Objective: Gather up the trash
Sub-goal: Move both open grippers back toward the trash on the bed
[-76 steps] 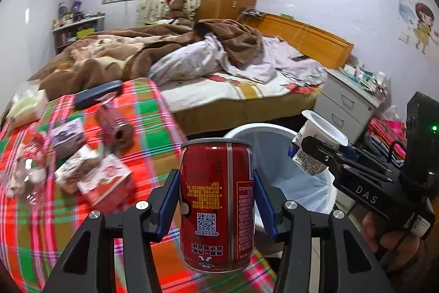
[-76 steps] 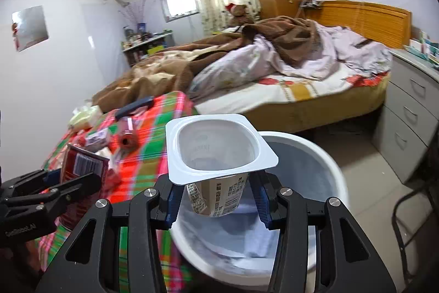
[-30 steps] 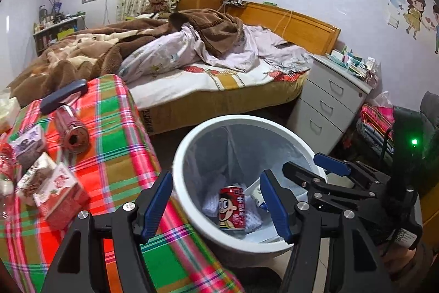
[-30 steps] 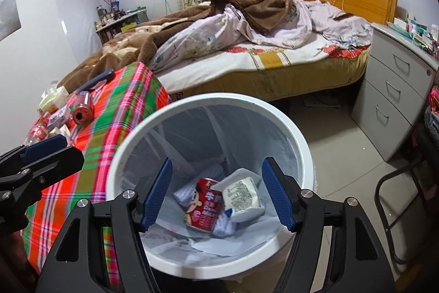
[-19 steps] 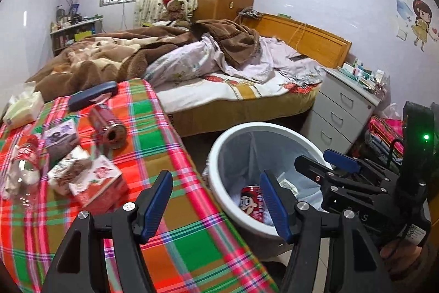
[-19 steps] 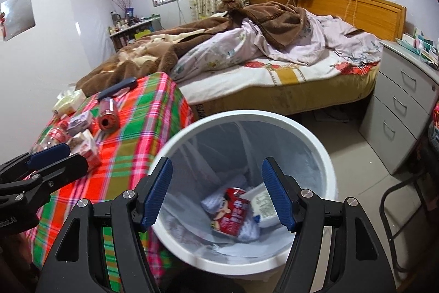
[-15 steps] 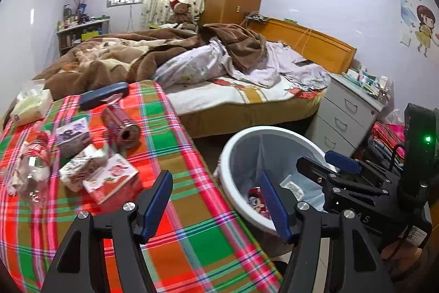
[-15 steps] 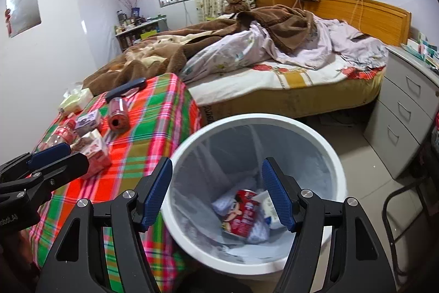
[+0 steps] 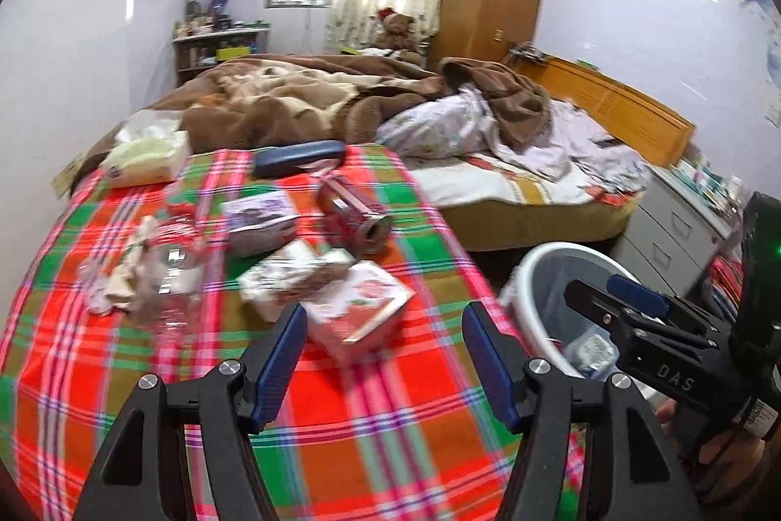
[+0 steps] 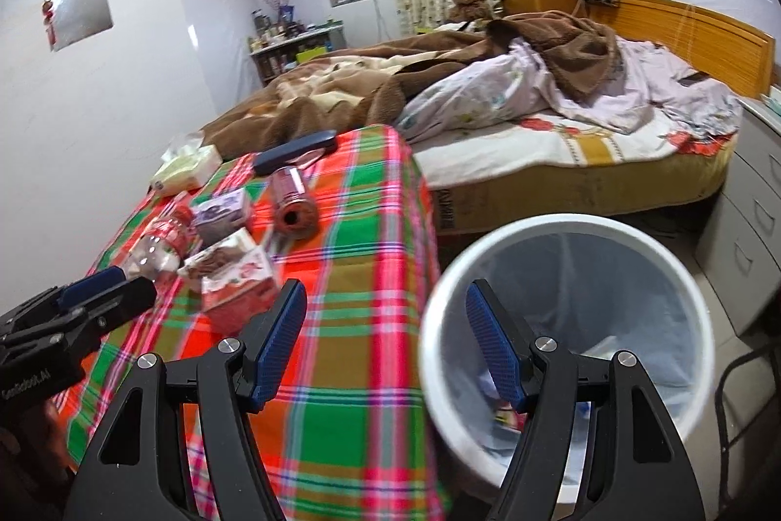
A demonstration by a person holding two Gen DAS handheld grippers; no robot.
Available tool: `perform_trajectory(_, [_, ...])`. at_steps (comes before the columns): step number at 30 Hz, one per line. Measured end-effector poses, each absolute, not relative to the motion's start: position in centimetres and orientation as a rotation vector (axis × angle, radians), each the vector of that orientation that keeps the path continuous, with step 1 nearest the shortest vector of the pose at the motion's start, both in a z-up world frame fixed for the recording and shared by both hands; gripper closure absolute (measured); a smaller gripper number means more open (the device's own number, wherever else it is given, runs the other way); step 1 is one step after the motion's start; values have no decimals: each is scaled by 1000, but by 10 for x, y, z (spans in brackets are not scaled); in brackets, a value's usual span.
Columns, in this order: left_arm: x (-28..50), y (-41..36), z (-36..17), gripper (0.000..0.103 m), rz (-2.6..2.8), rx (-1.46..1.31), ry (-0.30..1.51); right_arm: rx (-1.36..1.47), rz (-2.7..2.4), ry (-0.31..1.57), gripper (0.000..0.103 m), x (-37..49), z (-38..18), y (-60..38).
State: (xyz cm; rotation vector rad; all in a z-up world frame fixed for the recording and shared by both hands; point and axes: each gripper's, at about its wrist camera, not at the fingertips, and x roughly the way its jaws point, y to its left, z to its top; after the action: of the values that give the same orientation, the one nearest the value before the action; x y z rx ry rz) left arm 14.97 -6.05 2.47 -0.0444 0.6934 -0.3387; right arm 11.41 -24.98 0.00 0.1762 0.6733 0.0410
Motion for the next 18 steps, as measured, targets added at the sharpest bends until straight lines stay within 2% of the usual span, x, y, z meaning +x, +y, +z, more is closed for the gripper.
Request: perform_trajectory(18, [196, 56, 5, 37, -139, -121, 725, 189, 134, 822, 34, 167, -27, -167])
